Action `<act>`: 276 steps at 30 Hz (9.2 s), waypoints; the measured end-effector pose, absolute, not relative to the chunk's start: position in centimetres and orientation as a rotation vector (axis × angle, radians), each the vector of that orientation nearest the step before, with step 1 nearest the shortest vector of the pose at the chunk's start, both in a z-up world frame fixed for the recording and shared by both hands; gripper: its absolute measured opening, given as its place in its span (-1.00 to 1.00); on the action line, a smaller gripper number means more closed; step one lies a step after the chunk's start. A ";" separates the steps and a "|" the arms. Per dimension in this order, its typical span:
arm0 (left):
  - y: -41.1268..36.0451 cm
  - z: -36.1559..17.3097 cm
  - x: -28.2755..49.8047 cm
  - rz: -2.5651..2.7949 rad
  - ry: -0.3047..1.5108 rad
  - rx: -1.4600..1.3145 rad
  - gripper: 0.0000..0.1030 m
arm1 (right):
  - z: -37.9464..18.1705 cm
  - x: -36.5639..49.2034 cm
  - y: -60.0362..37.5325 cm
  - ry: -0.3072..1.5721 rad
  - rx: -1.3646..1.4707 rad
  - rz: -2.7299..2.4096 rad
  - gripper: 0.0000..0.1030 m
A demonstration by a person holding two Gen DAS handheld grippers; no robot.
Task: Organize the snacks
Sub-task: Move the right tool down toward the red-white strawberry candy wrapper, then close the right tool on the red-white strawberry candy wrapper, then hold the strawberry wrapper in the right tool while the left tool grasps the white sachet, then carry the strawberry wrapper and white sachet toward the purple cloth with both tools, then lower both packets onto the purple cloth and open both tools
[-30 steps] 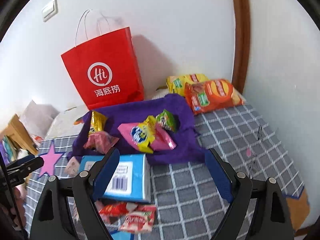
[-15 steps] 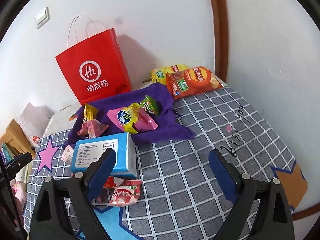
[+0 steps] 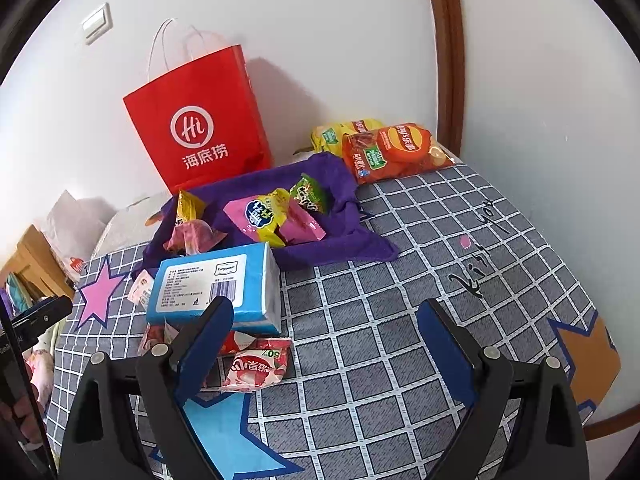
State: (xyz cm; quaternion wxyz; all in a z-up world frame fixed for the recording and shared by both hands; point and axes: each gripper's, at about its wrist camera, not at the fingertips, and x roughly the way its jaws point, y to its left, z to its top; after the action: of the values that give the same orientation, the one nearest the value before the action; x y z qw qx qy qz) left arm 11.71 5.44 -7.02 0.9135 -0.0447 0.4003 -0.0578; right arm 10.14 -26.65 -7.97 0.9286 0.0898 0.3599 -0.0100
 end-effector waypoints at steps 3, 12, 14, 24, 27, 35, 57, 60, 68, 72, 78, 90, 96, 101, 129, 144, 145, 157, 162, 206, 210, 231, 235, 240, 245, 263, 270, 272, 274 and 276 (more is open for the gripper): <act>5.7 -7.3 11.9 -0.120 0.830 -0.100 0.63 | -8.2 10.3 -26.4 0.744 0.196 -0.004 0.81; 6.7 -7.9 12.1 -0.121 0.839 -0.122 0.63 | -9.6 10.8 -25.5 0.772 0.216 0.034 0.79; 7.0 -8.1 12.1 -0.115 0.846 -0.125 0.63 | -10.0 10.9 -25.3 0.780 0.220 0.043 0.75; 8.1 -9.3 12.6 -0.103 0.871 -0.141 0.63 | -12.6 11.7 -22.4 0.844 0.172 0.100 0.74; 8.5 -9.6 12.7 -0.104 0.878 -0.147 0.63 | -13.7 12.2 -21.7 0.869 0.156 0.104 0.74; 9.0 -10.7 13.3 -0.102 0.898 -0.155 0.63 | -17.2 13.1 -20.1 0.942 0.112 0.138 0.73; 8.5 -12.3 15.3 -0.111 0.941 -0.163 0.61 | -19.5 14.2 -19.3 0.936 0.028 0.160 0.12; 8.3 -12.3 15.2 -0.114 0.942 -0.159 0.61 | -19.1 13.8 -19.5 0.937 0.020 0.155 0.12; 8.1 -12.0 14.4 -0.120 0.935 -0.160 0.61 | -17.8 12.4 -21.1 0.916 0.024 0.128 0.12; 7.8 -11.7 13.7 -0.124 0.928 -0.160 0.61 | -16.7 11.5 -22.3 0.892 0.040 0.110 0.12; 7.2 -10.9 12.9 -0.129 0.912 -0.159 0.61 | -15.0 10.2 -23.7 0.854 0.071 0.089 0.12; 6.8 -10.2 13.0 -0.131 0.895 -0.179 0.61 | -13.0 9.2 -24.7 0.824 0.079 0.064 0.12; 6.9 -10.6 14.2 -0.135 0.902 -0.190 0.61 | -12.5 9.8 -24.8 0.820 0.073 0.054 0.12; 7.0 -11.3 15.4 -0.138 0.918 -0.204 0.60 | -12.2 10.6 -24.9 0.817 0.079 0.044 0.12; 6.0 -16.8 22.1 -0.153 1.032 -0.220 0.48 | -13.0 14.5 -26.5 0.840 0.077 -0.021 0.12; 5.2 -17.5 23.4 -0.197 1.039 -0.222 0.16 | -13.2 15.9 -26.9 0.837 0.093 -0.058 0.12; 5.1 -17.5 23.4 -0.200 1.038 -0.221 0.13 | -13.2 16.0 -26.8 0.838 0.094 -0.057 0.12; 4.5 -16.7 22.6 -0.274 1.022 -0.235 -0.55 | -12.9 15.9 -26.6 0.837 0.090 -0.060 0.12; 4.7 -15.9 21.9 -0.275 1.003 -0.234 -0.59 | -12.2 15.5 -26.4 0.820 0.094 -0.062 0.12; 7.9 -7.9 17.2 -0.203 0.843 -0.232 -0.60 | -5.1 11.8 -21.5 0.681 0.022 0.019 0.12; 7.6 -7.6 17.2 -0.207 0.841 -0.230 -0.60 | -4.7 11.9 -21.4 0.676 0.017 0.014 0.12; 7.1 -7.4 19.6 -0.201 0.839 -0.227 -0.60 | -4.0 14.9 -21.5 0.659 0.028 0.025 0.12; 7.1 -7.7 20.5 -0.197 0.845 -0.229 -0.60 | -4.3 16.0 -21.6 0.666 0.039 0.029 0.12; 7.1 -8.2 21.7 -0.193 0.855 -0.230 -0.60 | -4.7 17.6 -21.9 0.674 0.043 0.024 0.12; 6.8 -8.6 23.2 -0.193 0.865 -0.223 -0.60 | -5.2 19.3 -22.4 0.686 0.050 0.016 0.12; 4.5 -9.9 27.9 -0.196 0.894 -0.193 -0.60 | -8.0 26.5 -24.4 0.743 0.066 0.014 0.12; 4.2 -11.6 29.9 -0.182 0.928 -0.166 -0.60 | -9.9 29.1 -24.8 0.777 0.058 0.001 0.12; 4.2 -12.0 30.3 -0.186 0.940 -0.169 -0.60 | -10.4 29.6 -24.9 0.790 0.064 -0.002 0.12; 4.0 -12.4 30.5 -0.186 0.948 -0.167 -0.60 | -11.0 30.0 -25.1 0.805 0.072 -0.003 0.12; 3.9 -12.7 30.8 -0.189 0.955 -0.163 -0.60 | -11.4 30.3 -25.3 0.810 0.067 -0.007 0.12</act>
State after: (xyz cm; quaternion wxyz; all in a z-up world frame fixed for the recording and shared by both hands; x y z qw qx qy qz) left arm 30.76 3.87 -12.66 0.8807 -0.0783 0.4583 -0.0905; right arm 30.33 -25.26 -11.39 0.9185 0.0324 0.3941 -0.0034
